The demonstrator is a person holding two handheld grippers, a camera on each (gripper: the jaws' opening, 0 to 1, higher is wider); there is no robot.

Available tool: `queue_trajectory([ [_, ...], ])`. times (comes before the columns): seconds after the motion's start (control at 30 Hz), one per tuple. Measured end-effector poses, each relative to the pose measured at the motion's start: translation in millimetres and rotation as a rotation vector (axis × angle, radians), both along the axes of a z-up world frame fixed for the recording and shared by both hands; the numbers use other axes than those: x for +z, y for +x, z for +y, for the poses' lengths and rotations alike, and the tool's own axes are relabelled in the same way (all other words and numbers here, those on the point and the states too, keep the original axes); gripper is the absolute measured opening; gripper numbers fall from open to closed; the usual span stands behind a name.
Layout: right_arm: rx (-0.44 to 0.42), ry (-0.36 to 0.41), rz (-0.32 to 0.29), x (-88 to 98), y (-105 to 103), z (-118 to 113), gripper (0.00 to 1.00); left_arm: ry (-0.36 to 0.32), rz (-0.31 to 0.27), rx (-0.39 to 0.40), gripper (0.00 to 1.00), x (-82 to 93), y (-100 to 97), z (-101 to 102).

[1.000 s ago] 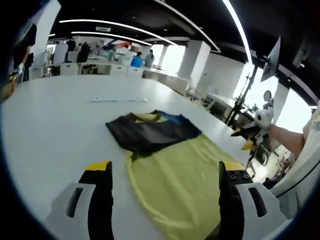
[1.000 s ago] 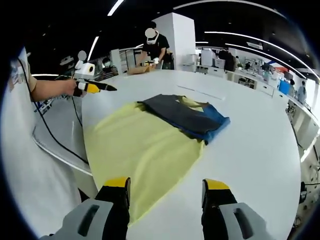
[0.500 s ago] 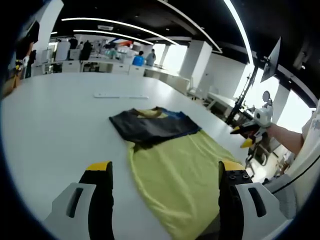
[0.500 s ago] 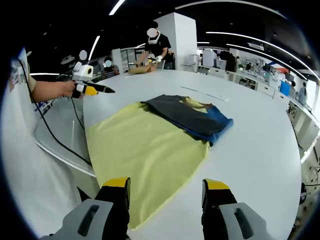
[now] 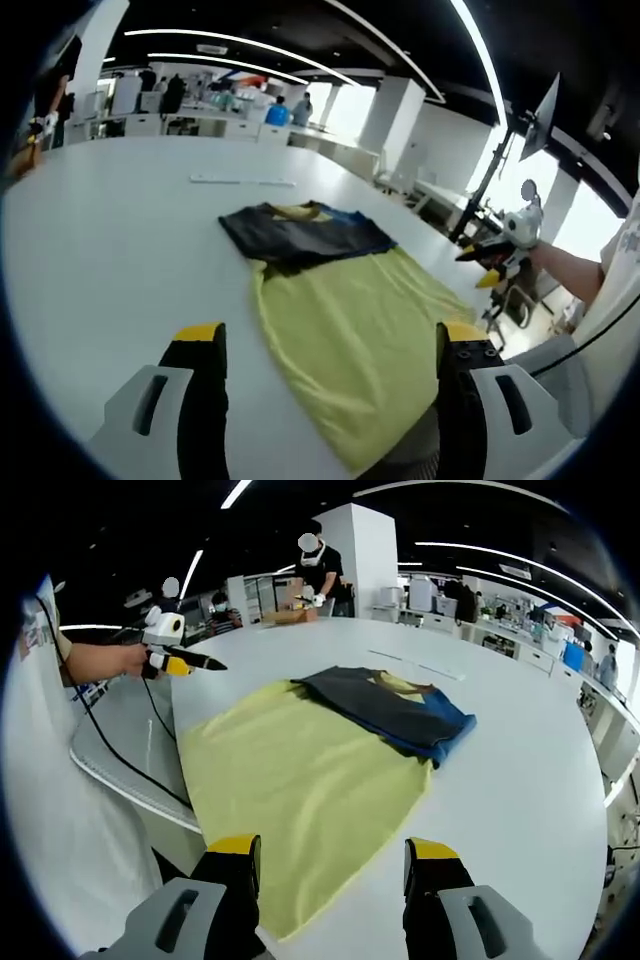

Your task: Fold the garment on the visible template until the final outline fits inside the template.

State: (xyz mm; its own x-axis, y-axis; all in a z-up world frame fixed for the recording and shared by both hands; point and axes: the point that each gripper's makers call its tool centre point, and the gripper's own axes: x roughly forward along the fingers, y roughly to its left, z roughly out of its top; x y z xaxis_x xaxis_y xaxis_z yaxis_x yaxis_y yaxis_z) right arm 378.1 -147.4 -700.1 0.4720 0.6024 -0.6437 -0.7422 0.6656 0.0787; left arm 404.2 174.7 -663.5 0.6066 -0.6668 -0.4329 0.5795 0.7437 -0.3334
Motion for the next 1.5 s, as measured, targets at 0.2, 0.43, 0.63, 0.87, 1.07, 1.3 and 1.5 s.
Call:
queue_trajectory([
  [0.2,0.009,-0.001,0.004,-0.6,-2,3,0.55,0.003,0.011,-0.001,0.81,-4.5,-8.0,2],
  [0.43,0.010,0.002,0.008,-1.2,-4,4,0.55,0.037,0.024,-0.027,0.81,-11.3,-17.1,2],
  [0.63,0.006,0.004,0.020,-5.0,-9,3,0.55,0.085,0.032,-0.062,0.80,-20.1,-25.3,-1],
  [0.87,-0.001,0.007,0.047,-16.1,-20,0,0.55,0.126,0.076,-0.112,0.77,-35.4,-41.7,-6],
  [1.07,-0.009,0.011,0.067,-23.1,-26,-2,0.55,0.171,0.095,-0.151,0.73,-46.7,-53.6,-8],
  [1.3,-0.010,0.013,0.089,-30.2,-33,-4,0.55,0.191,0.138,-0.185,0.56,-56.0,-64.9,-9],
  [1.5,-0.011,0.014,0.107,-36.4,-40,-5,0.55,0.225,0.164,-0.217,0.45,-64.8,-76.0,-11],
])
